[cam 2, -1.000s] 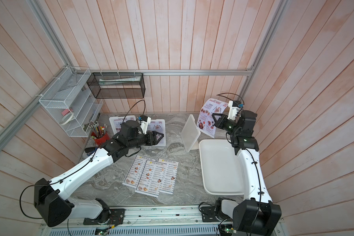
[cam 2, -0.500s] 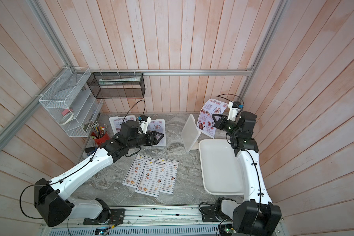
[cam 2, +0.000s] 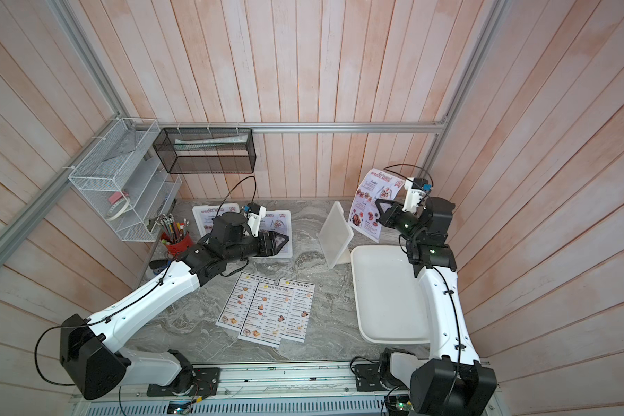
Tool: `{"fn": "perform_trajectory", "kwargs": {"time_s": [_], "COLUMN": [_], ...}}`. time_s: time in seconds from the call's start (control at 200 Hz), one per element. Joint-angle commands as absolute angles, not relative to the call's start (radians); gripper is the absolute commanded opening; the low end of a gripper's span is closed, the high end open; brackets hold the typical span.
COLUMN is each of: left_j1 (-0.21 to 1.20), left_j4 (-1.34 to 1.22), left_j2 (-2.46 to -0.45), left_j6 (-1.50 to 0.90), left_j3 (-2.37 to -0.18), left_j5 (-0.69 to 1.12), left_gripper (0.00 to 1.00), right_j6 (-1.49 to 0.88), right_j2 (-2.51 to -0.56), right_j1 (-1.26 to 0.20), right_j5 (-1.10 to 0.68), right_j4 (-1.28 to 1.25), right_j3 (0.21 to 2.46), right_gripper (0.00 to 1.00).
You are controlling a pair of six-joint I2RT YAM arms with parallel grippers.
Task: Replace the menus in the menu holders
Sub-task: Insert the menu into the menu holder.
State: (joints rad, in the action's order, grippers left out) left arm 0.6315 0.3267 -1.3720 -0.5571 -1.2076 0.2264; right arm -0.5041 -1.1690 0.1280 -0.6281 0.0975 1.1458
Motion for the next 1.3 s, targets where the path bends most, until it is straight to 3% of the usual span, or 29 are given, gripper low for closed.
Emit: {"fn": "perform_trajectory", "kwargs": {"time_s": [0.0,1.295], "left_j1": [0.637,0.676], "left_j4": [0.341,0.364], "left_j2": [-1.378,-1.385], "left_j6": [-0.539,-0.514], "left_j3": [-1.218,-1.252], "left_j5": [0.210,0.205], "left_gripper": [0.68,0.68], "right_j6": [-0.503,-0.529], "right_j2": [-1.162,-1.260], "right_j1": [0.133,0.114], "right_j5": [-0.624,-0.670], "right_j4": [0.086,0.059], "right_j3": [1.131,1.145], "right_gripper": [0.00,0.00]}}
